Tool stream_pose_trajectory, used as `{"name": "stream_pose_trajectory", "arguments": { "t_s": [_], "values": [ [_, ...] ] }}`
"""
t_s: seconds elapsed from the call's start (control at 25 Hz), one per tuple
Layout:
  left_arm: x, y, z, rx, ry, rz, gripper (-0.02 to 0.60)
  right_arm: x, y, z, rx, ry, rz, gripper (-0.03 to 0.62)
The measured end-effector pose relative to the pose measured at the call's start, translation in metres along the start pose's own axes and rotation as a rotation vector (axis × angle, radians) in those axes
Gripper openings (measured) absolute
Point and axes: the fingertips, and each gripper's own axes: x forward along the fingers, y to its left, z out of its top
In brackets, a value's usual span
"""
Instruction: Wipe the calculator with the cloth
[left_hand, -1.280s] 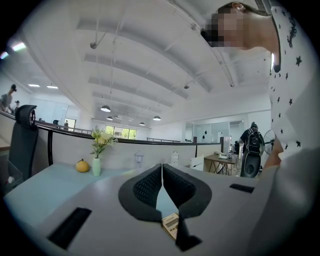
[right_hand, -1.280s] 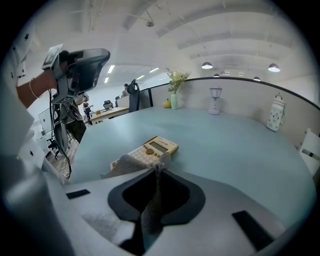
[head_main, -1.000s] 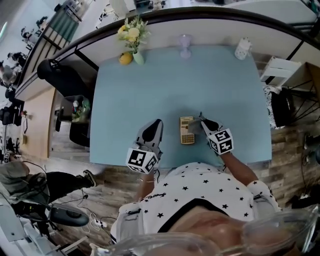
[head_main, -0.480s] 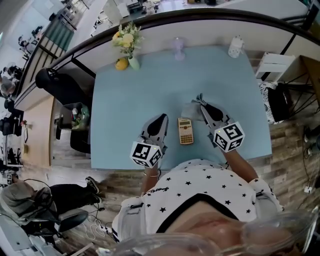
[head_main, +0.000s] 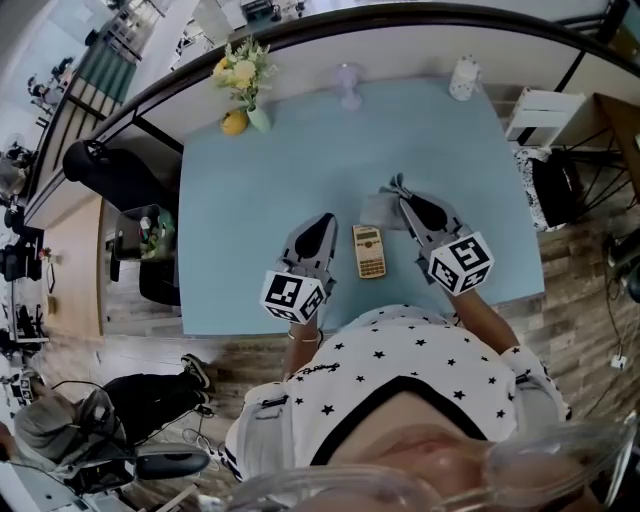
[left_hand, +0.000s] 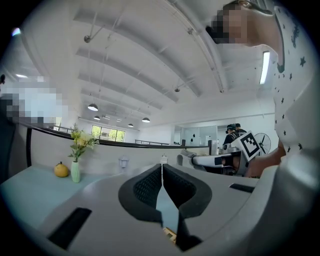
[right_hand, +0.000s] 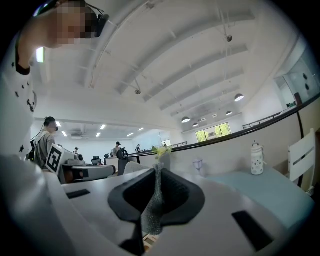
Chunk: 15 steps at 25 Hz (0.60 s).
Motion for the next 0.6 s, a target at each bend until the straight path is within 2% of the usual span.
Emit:
{"name": "stream_pose_trajectory", "arguments": {
  "t_s": [0.6],
  "values": [
    [-0.0040, -0.0047, -0.0012, -0.002, 0.006, -0.005, 0.031, -0.0046, 0.0064, -0.0016, 0.032, -0.001, 0.007, 0.029]
  ]
}}
